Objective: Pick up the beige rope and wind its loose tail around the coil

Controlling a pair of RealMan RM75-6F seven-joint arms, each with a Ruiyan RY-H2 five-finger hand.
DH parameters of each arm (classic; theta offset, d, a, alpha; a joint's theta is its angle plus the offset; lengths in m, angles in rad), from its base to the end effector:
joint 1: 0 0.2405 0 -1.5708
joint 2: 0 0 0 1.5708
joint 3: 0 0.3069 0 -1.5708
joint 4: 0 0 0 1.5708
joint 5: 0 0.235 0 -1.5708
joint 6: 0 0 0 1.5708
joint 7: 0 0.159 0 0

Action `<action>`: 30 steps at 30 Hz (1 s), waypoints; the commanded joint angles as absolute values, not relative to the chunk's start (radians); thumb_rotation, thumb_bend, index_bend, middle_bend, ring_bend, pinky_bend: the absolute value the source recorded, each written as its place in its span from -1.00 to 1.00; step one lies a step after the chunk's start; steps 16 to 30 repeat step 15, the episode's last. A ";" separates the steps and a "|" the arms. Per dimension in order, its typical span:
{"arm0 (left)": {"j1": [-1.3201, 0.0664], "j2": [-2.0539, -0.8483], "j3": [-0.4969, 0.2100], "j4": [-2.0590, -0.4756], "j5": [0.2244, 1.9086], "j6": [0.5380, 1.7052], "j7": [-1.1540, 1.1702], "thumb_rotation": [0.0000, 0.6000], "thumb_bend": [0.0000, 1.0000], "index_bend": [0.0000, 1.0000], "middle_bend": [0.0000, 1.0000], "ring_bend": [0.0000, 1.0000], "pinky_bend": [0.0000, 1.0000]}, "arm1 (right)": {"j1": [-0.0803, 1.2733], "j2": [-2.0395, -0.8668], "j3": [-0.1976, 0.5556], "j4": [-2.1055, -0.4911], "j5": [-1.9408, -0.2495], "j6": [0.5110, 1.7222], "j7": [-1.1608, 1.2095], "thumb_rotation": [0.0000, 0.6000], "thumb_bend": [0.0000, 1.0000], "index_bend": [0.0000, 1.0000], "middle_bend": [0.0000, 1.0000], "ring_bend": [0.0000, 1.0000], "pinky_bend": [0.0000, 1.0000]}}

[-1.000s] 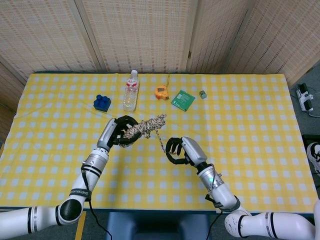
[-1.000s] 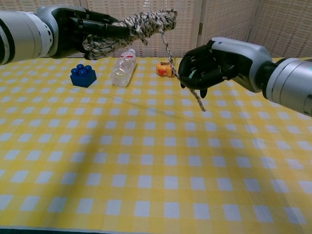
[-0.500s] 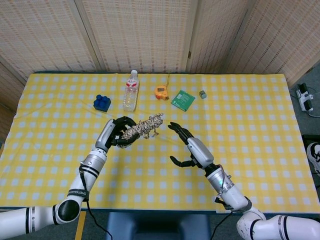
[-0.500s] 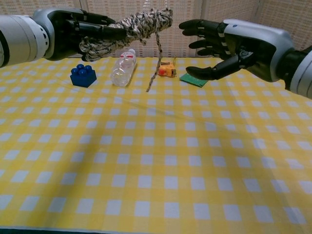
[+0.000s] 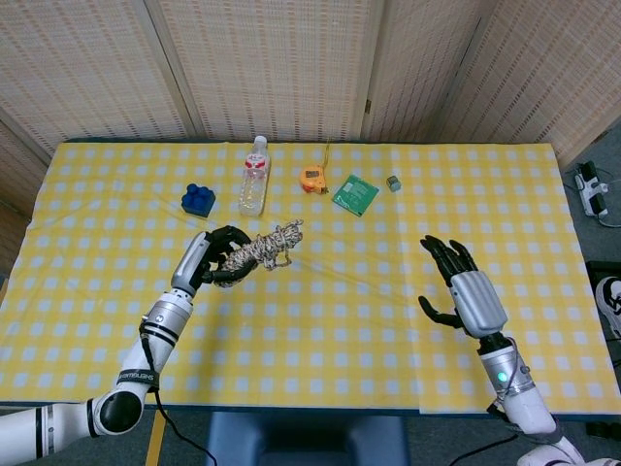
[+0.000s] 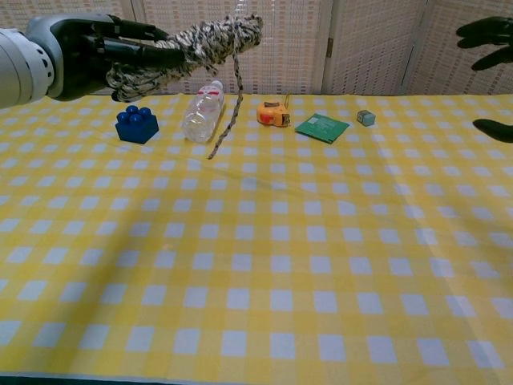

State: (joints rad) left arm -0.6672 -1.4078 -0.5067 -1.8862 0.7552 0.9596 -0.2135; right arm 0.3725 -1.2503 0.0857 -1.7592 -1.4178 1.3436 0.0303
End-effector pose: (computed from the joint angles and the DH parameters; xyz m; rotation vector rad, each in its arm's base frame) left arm -0.1114 0.3968 0.0383 -1.1529 -1.9266 -1.5476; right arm -0.2582 -0.2895 0.0852 1.5068 -1.1001 1.2375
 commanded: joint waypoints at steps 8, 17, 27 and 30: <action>-0.645 -1.413 -0.463 -1.854 0.849 1.013 -0.226 1.00 0.24 0.50 0.57 0.58 0.80 | 0.192 -1.143 -0.028 -1.684 -1.478 1.480 0.096 1.00 -0.21 -0.95 -0.77 -0.73 -0.81; -0.639 -1.415 -0.452 -1.854 0.877 1.031 -0.237 1.00 0.25 0.50 0.57 0.58 0.80 | 0.124 -1.160 -0.037 -1.631 -1.498 1.543 0.155 1.00 -0.21 -0.95 -0.77 -0.74 -0.81; -0.639 -1.415 -0.452 -1.854 0.877 1.031 -0.237 1.00 0.25 0.50 0.57 0.58 0.80 | 0.124 -1.160 -0.037 -1.631 -1.498 1.543 0.155 1.00 -0.21 -0.95 -0.77 -0.74 -0.81; -0.639 -1.415 -0.452 -1.854 0.877 1.031 -0.237 1.00 0.25 0.50 0.57 0.58 0.80 | 0.124 -1.160 -0.037 -1.631 -1.498 1.543 0.155 1.00 -0.21 -0.95 -0.77 -0.74 -0.81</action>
